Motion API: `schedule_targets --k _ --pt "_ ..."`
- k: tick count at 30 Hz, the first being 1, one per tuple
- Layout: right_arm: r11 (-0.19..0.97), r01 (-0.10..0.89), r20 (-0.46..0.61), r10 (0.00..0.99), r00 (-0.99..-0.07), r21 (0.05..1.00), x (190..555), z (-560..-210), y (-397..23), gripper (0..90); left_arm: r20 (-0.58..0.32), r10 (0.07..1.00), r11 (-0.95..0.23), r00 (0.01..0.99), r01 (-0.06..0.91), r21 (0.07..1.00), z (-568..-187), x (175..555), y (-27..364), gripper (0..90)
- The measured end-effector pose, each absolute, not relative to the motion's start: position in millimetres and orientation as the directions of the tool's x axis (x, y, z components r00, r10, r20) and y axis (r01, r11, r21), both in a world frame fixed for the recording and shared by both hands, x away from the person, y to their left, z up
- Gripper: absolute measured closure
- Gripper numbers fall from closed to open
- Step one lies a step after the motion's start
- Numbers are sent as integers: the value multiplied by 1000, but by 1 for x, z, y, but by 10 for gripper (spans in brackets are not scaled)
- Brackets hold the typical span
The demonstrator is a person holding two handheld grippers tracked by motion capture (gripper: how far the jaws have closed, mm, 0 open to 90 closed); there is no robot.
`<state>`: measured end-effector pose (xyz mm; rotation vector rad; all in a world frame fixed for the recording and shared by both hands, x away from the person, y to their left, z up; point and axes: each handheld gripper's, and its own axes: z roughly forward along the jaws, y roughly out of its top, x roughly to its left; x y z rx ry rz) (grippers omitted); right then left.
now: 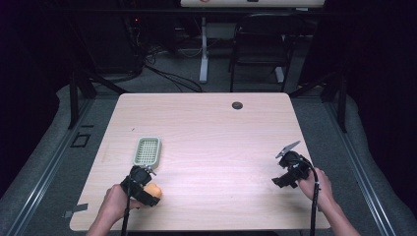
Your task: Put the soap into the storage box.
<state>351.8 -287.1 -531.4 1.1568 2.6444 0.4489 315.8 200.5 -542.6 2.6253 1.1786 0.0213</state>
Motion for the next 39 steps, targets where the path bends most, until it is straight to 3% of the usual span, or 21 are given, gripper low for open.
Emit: schedule_targets --k 39 --pt "645 678 -71 741 -668 352 352 -532 -288 152 -71 713 -683 697 715 149 -547 323 192 249"
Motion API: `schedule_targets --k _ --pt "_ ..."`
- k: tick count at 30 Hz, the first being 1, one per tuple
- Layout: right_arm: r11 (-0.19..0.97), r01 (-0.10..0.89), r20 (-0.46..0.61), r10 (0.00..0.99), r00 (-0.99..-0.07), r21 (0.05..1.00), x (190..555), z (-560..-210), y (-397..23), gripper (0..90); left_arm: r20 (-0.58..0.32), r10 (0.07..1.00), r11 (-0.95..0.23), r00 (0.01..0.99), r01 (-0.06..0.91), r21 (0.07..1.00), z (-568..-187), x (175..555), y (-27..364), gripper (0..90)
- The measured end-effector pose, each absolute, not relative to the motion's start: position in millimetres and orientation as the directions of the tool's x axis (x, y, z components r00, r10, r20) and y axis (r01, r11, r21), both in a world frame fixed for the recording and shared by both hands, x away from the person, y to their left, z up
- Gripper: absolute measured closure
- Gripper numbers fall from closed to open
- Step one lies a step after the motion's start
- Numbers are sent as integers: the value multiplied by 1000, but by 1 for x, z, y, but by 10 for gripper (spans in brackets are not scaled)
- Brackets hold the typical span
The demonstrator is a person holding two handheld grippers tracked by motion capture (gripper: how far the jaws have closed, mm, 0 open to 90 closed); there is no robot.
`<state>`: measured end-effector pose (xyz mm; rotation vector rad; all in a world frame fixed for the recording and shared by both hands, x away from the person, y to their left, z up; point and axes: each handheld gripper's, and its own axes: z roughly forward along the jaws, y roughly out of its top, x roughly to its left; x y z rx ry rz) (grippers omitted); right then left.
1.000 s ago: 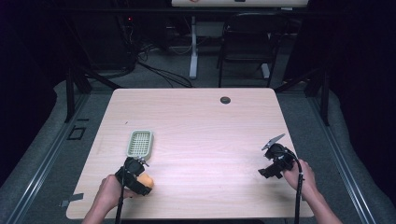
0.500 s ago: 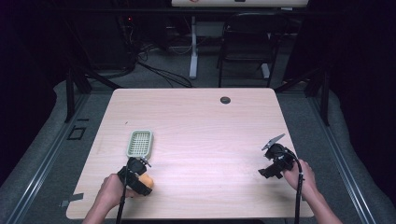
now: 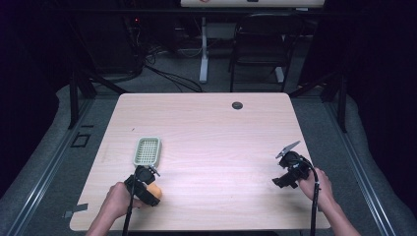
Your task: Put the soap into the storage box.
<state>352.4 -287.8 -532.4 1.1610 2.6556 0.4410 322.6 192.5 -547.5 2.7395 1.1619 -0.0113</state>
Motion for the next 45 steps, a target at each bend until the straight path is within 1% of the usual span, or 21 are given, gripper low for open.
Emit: schedule_targets --k 2,4,9,28,45 --pt "648 678 -77 740 -668 348 352 -532 -288 152 -73 715 -681 695 717 152 -547 322 193 250" --pt "632 682 -68 750 -658 369 351 -534 -287 152 -71 717 -679 693 718 154 -547 322 194 250" --pt "648 677 -72 739 -670 349 352 -532 -288 152 -70 719 -676 692 719 163 -544 322 196 250" --pt "639 680 -67 745 -664 359 352 -532 -288 152 -74 729 -657 681 726 203 -534 322 204 251" --pt "639 678 -77 746 -662 362 352 -530 -289 152 -72 748 -626 660 737 253 -517 326 220 250"
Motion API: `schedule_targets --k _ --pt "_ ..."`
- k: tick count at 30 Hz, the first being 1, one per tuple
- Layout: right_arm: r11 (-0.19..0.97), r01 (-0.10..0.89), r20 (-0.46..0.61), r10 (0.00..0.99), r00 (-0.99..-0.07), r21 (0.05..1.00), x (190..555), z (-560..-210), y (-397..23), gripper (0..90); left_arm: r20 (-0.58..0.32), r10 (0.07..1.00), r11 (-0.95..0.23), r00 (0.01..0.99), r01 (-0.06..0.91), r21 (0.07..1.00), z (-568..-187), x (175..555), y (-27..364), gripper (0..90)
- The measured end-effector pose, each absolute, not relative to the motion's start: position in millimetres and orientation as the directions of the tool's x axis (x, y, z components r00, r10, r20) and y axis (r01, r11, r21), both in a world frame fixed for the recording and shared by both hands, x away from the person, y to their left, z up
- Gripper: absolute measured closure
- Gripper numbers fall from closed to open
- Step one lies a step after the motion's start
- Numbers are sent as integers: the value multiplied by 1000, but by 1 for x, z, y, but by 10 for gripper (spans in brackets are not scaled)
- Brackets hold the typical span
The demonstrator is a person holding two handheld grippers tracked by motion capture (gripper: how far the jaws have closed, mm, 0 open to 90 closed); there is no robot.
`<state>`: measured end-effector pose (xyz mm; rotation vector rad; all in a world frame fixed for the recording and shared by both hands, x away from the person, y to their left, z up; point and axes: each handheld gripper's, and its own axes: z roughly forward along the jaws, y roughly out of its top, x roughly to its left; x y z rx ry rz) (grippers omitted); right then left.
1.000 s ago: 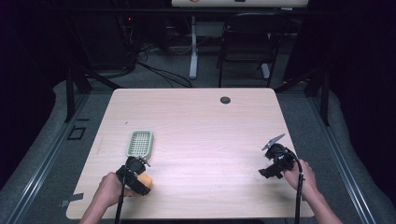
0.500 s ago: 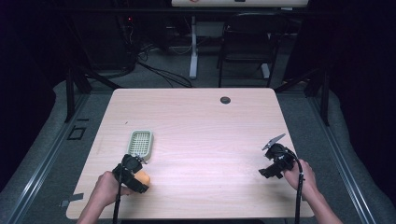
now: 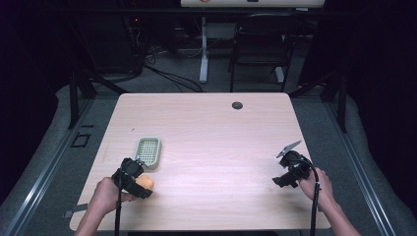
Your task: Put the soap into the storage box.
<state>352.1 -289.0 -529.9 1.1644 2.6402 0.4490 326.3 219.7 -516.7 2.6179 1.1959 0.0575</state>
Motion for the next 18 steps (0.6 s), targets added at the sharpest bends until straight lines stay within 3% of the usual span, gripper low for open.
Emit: schedule_targets --k 18 --pt "636 680 -74 748 -659 366 352 -530 -291 152 -71 745 -623 663 731 278 -503 337 222 250"
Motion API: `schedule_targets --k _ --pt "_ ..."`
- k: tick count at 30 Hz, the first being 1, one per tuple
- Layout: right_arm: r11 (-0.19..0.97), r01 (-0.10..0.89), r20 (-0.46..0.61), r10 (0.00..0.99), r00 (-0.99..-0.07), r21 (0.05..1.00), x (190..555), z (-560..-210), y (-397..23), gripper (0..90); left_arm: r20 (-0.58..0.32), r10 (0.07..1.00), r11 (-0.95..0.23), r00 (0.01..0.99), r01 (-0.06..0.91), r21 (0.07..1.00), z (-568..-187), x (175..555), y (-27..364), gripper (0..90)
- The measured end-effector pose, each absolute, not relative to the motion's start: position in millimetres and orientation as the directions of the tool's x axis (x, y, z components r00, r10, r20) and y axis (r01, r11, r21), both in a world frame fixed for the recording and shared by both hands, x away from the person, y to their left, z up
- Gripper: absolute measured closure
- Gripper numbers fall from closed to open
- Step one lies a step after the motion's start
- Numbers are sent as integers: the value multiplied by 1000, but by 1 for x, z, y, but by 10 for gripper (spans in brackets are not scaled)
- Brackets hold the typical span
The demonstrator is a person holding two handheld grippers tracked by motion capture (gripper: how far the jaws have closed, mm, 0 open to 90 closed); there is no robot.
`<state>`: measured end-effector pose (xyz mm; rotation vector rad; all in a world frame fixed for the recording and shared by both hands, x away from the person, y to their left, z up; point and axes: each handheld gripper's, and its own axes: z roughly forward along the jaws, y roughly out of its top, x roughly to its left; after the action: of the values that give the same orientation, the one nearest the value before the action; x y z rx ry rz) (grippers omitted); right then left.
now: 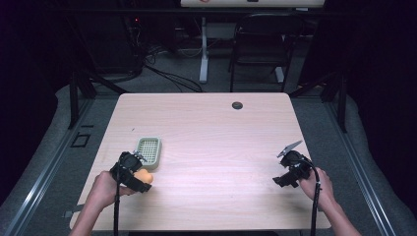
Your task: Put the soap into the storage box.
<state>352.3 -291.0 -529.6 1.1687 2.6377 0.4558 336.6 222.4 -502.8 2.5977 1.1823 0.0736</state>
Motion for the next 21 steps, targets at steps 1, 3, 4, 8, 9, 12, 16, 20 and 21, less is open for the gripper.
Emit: schedule_targets --k 1,3,4,8,9,12,16,20,21 --pt "634 680 -78 750 -657 367 352 -530 -291 152 -66 745 -625 664 729 278 -502 338 223 251" --pt "635 680 -78 749 -658 366 352 -529 -292 153 -68 744 -627 665 729 274 -501 338 223 251" --pt "631 682 -73 751 -656 369 352 -530 -292 152 -65 744 -627 665 728 276 -501 340 223 250" --pt "629 683 -64 751 -657 372 352 -530 -292 152 -61 742 -631 668 725 274 -500 343 222 250" --pt "628 683 -64 752 -656 373 352 -529 -292 152 -67 741 -631 668 727 272 -499 344 222 250" --pt "626 682 -62 752 -656 377 353 -530 -292 152 -67 740 -631 669 725 275 -499 349 222 250" --pt "629 681 -63 750 -658 375 354 -531 -292 152 -69 741 -629 668 726 277 -498 354 223 250" --pt "628 683 -55 750 -659 373 354 -532 -293 152 -68 742 -627 667 727 280 -496 357 223 251" --pt "626 684 -53 751 -659 374 355 -532 -293 152 -68 743 -626 666 727 282 -496 357 223 250"
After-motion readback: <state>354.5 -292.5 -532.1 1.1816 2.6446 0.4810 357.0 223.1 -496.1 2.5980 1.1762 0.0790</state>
